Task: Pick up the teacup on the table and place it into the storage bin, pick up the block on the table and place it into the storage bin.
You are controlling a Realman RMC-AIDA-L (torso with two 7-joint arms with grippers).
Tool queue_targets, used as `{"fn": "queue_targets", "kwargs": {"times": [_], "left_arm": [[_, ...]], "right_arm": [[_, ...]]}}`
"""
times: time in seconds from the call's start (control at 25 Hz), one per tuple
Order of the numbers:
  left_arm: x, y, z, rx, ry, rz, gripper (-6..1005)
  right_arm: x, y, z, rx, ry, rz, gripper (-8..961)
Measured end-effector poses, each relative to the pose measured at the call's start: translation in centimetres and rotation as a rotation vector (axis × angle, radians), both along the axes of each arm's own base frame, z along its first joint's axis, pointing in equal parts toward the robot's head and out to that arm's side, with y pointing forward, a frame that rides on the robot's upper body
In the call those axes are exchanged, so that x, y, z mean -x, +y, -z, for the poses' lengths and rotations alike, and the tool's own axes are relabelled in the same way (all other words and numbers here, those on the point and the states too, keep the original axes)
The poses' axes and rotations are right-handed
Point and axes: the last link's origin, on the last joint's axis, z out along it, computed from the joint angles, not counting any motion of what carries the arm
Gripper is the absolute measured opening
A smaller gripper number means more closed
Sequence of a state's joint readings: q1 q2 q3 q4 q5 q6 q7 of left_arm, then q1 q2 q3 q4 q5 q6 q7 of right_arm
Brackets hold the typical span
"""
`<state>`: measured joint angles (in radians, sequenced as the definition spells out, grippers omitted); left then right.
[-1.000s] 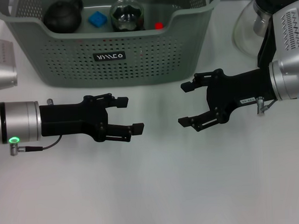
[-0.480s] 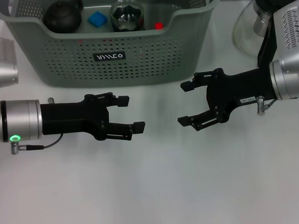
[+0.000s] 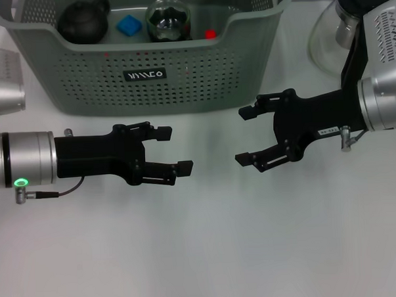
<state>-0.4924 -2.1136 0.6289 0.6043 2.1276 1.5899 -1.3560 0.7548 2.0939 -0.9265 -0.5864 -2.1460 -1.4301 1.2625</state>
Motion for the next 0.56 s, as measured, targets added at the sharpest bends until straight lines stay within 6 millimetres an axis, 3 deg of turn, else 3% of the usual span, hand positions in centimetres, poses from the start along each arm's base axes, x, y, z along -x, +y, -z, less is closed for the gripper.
{"fn": "queue_targets", "kwargs": {"times": [0.56], "left_arm": [[-0.01, 0.01, 0.01, 0.0, 0.0, -0.002, 947]], "right_arm": [[0.06, 0.11, -0.11, -0.006, 0.0, -0.003, 925]]}}
